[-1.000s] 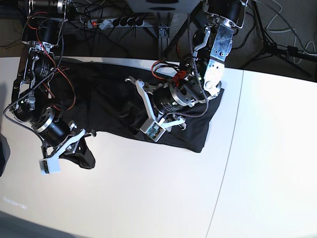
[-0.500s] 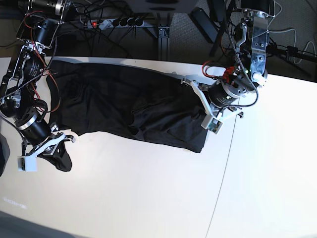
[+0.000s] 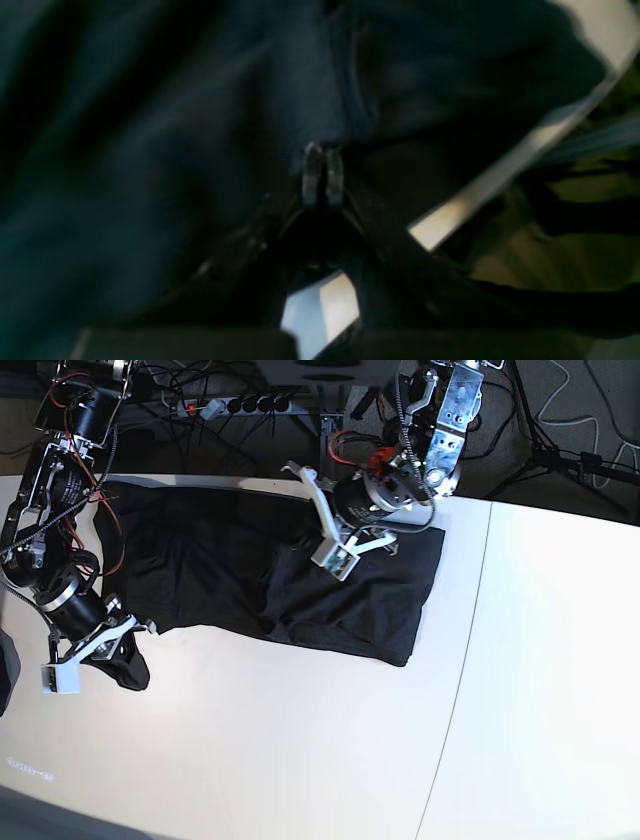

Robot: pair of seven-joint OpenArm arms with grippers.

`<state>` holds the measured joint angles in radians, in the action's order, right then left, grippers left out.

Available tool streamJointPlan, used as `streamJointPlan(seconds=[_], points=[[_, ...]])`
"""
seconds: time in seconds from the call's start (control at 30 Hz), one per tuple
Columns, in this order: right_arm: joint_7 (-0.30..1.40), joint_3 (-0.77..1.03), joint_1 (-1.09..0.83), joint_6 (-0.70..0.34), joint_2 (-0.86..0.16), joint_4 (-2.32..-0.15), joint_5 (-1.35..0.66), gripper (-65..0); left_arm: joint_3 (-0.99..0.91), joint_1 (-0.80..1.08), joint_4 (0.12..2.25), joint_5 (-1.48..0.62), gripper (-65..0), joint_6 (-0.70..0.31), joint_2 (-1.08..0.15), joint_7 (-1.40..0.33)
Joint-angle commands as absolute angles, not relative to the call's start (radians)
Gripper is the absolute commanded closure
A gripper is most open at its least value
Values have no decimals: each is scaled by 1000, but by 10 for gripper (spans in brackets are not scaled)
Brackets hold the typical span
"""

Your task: Fold the T-shirt properly

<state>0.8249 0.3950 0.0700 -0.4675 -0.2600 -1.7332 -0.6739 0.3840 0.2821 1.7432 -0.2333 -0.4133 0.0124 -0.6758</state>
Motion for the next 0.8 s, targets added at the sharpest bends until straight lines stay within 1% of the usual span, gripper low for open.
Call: streamJointPlan(seconds=[0.0, 0.13, 0.33, 0.5, 0.53, 0.6, 0.63, 0.67, 0.77], points=[[818, 400, 83, -528, -272, -1748, -701, 0, 410, 276, 1759, -245, 0, -416, 27, -654], [820, 403, 47, -528, -290, -1748, -722, 0, 479, 260, 1770, -204, 0, -416, 38, -655], [820, 485, -28, -528, -357, -1748, -722, 0, 483, 224, 1837, -145, 0, -415, 27, -721], [820, 558, -126, -527, -429, -1728, -691, 0, 483, 205, 1860, -137, 0, -415, -35, -741], [820, 562, -150, -527, -443, -1719, -688, -17, 483, 203, 1860, -136, 0, -415, -47, -742], [820, 563, -192, -527, -465, -1697, -685, -296, 483, 200, 1860, -136, 0, -415, -75, -745], [819, 563, -212, -525, -471, -1689, -686, -408, 483, 199, 1860, -134, 0, -415, -89, -745], [819, 563, -228, -519, -479, -1681, -690, -453, 482, 199, 1860, -133, 0, -415, -102, -745], [820, 564, -261, -496, -492, -1657, -705, -449, 459, 200, 1860, -133, 0, -414, -136, -746]])
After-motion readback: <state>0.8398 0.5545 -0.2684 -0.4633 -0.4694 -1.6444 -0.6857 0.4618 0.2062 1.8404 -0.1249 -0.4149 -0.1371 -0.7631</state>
